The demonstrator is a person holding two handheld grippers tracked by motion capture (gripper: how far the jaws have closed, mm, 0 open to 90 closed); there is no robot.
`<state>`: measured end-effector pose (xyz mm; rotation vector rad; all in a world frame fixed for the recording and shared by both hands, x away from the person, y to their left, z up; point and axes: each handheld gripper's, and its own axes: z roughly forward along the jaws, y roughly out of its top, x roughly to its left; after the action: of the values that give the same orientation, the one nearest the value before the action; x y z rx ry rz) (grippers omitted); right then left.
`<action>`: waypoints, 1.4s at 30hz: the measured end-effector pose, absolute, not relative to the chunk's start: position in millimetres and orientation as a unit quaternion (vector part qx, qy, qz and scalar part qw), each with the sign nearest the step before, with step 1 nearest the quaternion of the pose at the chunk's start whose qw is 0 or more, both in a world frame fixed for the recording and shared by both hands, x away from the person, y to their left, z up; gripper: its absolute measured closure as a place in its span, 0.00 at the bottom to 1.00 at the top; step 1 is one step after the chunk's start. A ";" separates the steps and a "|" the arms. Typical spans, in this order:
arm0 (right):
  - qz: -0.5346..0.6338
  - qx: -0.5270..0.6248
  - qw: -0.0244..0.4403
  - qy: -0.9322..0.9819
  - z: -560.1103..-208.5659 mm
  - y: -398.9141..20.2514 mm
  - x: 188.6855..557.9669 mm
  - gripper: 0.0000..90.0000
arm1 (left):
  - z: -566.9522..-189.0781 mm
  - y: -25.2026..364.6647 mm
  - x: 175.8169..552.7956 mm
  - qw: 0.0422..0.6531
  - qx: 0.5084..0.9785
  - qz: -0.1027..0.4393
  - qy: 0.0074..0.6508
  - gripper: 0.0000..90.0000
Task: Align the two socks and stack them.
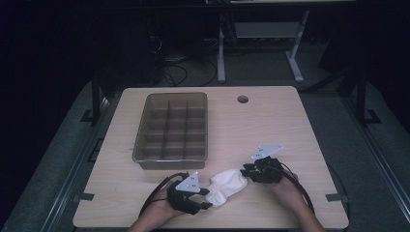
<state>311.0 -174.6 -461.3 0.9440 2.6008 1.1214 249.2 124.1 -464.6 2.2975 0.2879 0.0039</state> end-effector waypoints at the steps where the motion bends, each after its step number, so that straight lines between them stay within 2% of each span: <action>1: 0.385 0.320 0.073 0.863 -458.6 -177.0 310.6 0.77 | -463.1 123.7 248.2 0.402 0.909 0.004 0.112 0.57; 6: 0.410 0.333 0.048 0.848 -454.3 -180.9 305.7 0.72 | -452.8 124.9 249.6 0.425 0.898 0.019 0.117 0.58; 15: 0.382 0.341 0.045 0.858 -469.3 -172.4 306.3 0.69 | -449.8 117.1 258.8 0.423 0.898 0.027 0.119 0.58; 20: 0.386 0.327 0.054 0.861 -472.0 -167.8 303.3 0.82 | -449.8 113.3 262.7 0.416 0.901 0.029 0.117 0.58; 24: 0.380 0.330 0.048 0.863 -470.9 -165.5 303.1 0.89 | -450.3 109.9 265.2 0.412 0.903 0.029 0.115 0.58; 35: 0.373 0.331 0.044 0.865 -467.5 -165.9 304.7 0.92 | -451.5 96.8 267.4 0.417 0.901 0.024 0.114 0.61; 39: 0.371 0.330 0.047 0.867 -464.7 -165.8 304.5 0.93 | -452.4 93.8 268.8 0.413 0.902 0.024 0.120 0.65; 42: 0.373 0.330 0.048 0.866 -461.4 -166.7 303.9 0.93 | -453.2 92.3 270.6 0.413 0.902 0.021 0.125 0.74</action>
<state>303.9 -166.7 -461.4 1.0069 2.6399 1.1388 270.6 92.3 -453.2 2.2682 0.3155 0.0517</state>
